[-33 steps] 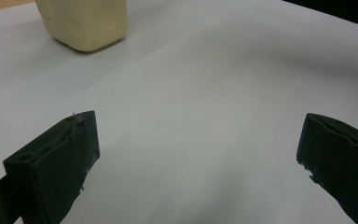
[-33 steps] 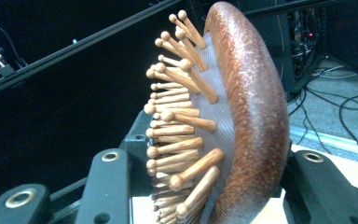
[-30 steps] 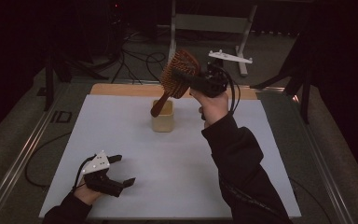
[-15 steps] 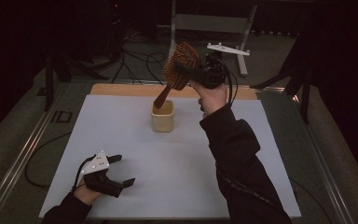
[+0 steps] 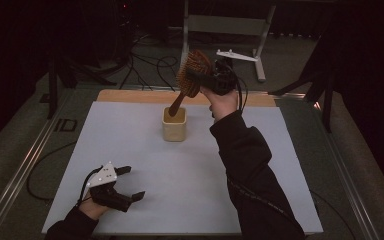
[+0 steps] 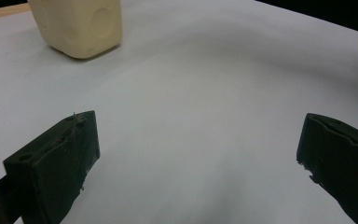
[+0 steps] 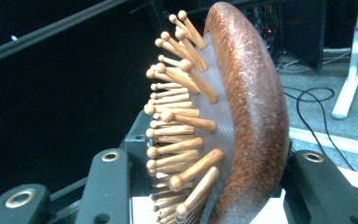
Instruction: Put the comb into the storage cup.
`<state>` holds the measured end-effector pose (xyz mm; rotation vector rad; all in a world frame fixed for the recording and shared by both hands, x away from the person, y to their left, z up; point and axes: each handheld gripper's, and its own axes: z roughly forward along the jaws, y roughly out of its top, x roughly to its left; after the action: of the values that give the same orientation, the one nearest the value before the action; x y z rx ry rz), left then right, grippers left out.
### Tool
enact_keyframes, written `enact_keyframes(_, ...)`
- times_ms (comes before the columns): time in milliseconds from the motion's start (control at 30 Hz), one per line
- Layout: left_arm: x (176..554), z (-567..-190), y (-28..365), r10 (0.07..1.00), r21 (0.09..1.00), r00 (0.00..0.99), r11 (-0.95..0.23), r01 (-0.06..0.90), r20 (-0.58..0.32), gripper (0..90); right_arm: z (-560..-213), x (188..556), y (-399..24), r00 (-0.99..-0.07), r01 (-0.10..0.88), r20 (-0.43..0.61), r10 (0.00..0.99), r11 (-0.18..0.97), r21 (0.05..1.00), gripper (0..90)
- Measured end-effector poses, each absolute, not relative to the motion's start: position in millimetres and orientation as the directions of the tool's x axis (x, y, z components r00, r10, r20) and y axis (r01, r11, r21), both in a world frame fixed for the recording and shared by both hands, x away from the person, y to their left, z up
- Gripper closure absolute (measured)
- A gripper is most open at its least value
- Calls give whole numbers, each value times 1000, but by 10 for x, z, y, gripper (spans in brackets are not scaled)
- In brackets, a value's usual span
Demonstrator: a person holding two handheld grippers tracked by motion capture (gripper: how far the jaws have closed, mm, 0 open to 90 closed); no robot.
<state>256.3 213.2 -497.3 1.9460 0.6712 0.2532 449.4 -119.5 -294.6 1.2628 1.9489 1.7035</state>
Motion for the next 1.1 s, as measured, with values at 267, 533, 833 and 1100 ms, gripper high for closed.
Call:
enact_keyframes(267, 2567, -4970, 2140, 555, 882, 825, -327, 338, -110, 0, -3158, 4609, -1169, -559, 462, 353, 750, -71, 884, 519)
enact_keyframes(533, 2562, -4968, 2138, 550, 885, 827, -324, 335, -112, 0, -3321, 4677, -1129, -544, 492, 368, 754, -68, 868, 519)
enact_keyframes(833, 2564, -4970, 2140, 547, 885, 829, -323, 334, -114, 0, -3502, 4727, -1057, -532, 525, 383, 755, -61, 849, 519)
enact_keyframes(1100, 2565, -4970, 2147, 547, 887, 829, -320, 334, -115, 0, -3659, 4762, -1010, -522, 548, 397, 755, -59, 835, 519)
